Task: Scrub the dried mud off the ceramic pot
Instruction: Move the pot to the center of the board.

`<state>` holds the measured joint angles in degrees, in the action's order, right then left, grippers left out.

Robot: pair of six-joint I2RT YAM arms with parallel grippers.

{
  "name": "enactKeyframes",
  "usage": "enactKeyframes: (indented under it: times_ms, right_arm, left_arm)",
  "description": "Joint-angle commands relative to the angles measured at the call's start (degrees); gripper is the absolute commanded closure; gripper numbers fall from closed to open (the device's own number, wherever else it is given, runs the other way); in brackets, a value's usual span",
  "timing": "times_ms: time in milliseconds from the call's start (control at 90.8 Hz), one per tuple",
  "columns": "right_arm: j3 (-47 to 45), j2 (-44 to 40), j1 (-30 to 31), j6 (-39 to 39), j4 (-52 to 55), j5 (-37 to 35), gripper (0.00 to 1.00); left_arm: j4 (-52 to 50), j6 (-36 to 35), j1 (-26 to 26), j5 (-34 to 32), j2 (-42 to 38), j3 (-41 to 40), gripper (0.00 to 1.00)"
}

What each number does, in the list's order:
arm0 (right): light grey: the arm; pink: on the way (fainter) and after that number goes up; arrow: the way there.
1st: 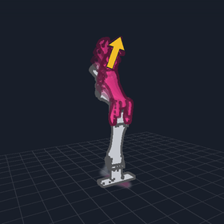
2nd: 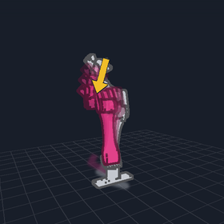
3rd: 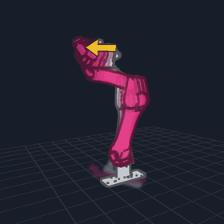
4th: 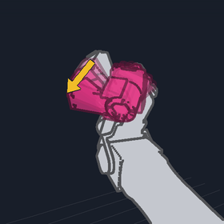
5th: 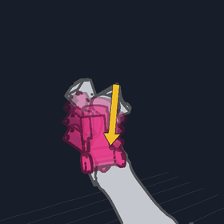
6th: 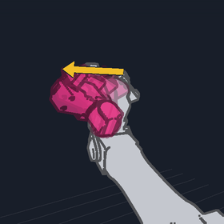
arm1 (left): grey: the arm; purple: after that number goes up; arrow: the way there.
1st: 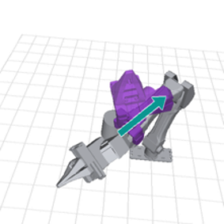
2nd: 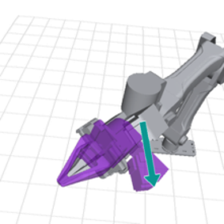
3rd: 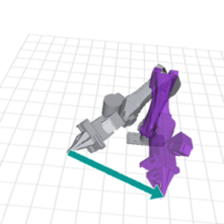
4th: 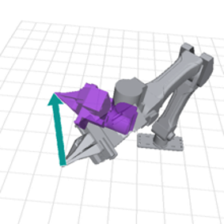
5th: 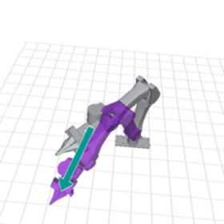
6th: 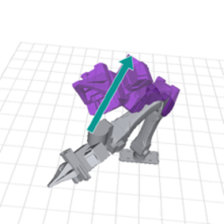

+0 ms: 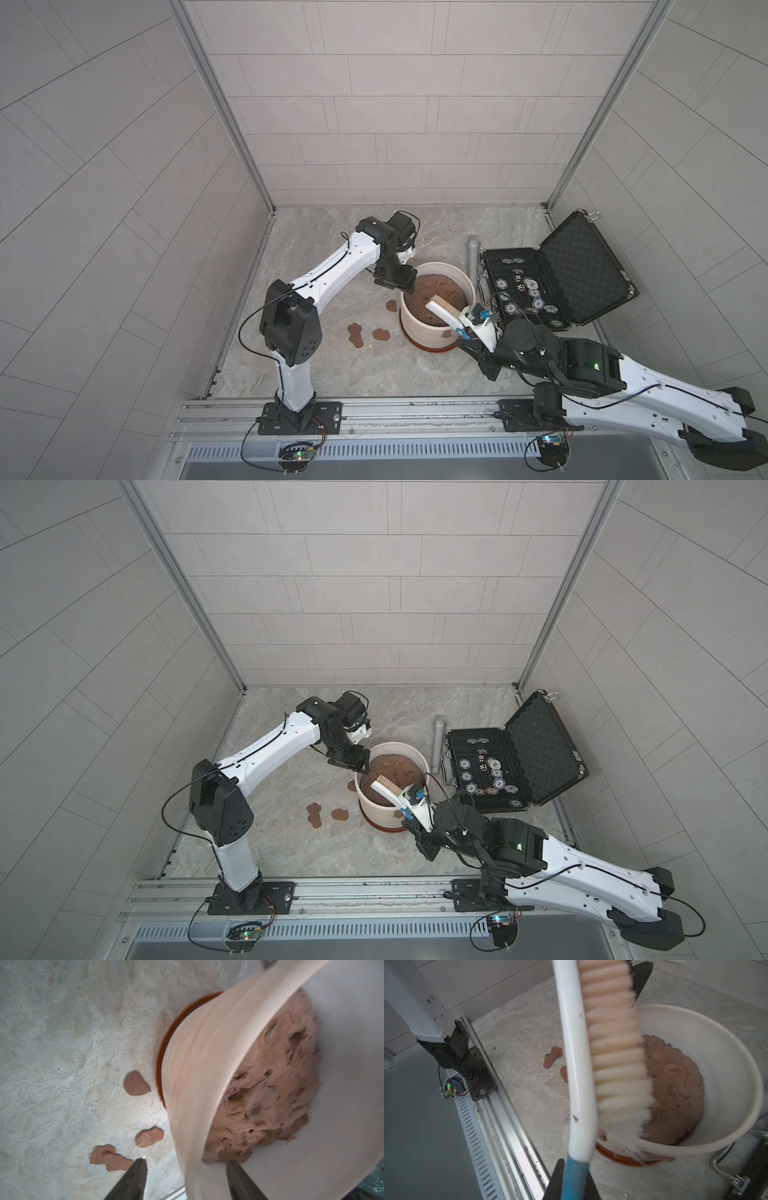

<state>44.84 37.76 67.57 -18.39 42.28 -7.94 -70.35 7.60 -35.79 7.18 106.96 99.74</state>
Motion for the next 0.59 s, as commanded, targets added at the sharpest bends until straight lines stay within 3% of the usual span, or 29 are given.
enactKeyframes:
  times_ms: [0, 55, 220, 429, 583]
  right_arm:
    - [1.0, 0.0, -1.8, 0.1, -2.8, 0.6, 1.0]
    - [1.3, 0.4, -2.6, 0.0, -2.9, 1.6, 1.0]
    - [1.1, 1.0, -3.7, 0.3, -3.6, 2.4, 1.0]
    - [0.5, 0.4, -5.0, 1.0, -3.5, 3.8, 1.0]
    - [-0.1, -0.1, -5.6, 1.2, -3.5, 5.0, 1.0]
  left_arm:
    - [-1.9, -0.1, -0.8, -3.5, 3.6, 2.7, 0.65]
    - [-2.7, -0.3, -1.1, -4.4, 4.6, 4.6, 0.71]
    - [-2.9, -0.7, -1.6, -8.4, 6.9, 9.3, 0.74]
    - [-3.0, -4.4, -1.6, -13.6, 9.7, 14.8, 0.95]
    - [-3.1, -9.0, -1.1, -14.6, 11.9, 19.4, 0.99]
